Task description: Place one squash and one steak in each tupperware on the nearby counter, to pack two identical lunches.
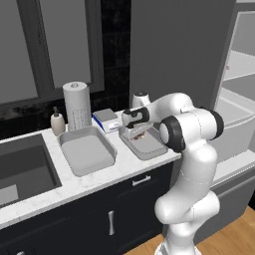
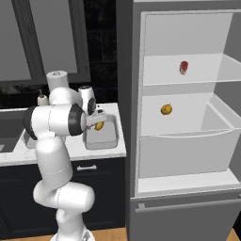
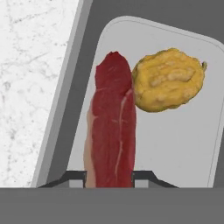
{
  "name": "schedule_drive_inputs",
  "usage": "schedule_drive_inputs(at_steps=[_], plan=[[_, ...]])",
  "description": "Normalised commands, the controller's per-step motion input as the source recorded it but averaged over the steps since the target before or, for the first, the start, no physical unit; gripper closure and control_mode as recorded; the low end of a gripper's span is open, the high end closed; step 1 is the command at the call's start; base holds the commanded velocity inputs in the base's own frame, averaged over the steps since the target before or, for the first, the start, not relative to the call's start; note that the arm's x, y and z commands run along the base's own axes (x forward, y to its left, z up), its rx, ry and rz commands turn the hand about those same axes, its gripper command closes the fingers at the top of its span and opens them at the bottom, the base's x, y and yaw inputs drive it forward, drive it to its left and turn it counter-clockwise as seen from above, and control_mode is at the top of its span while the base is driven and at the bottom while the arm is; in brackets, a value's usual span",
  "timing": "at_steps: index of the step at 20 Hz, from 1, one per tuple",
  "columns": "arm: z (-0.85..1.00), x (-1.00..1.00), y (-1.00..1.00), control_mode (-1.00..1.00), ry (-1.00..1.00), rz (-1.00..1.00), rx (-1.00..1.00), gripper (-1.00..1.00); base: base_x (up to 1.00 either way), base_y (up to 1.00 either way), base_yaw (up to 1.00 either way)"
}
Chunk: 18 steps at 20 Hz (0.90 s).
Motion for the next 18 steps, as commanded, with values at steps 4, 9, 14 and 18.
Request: schedule_drive_inputs(at_steps=[4, 9, 14, 18], plan=[[-0.01, 0.0, 0.0, -1.0, -0.02, 0.0, 0.0, 1.0, 0.0, 0.0, 0.0], [-0.03, 0.0, 0.0, -1.0, 0.0, 0.0, 0.0, 1.0, 0.0, 0.0, 0.0], [0.0, 0.0, 0.0, -1.0, 0.0, 0.0, 0.0, -1.0, 0.0, 0.0, 0.0], [0.0, 0.0, 0.0, -1.0, 0.0, 0.0, 0.0, -1.0, 0.0, 0.0, 0.0]])
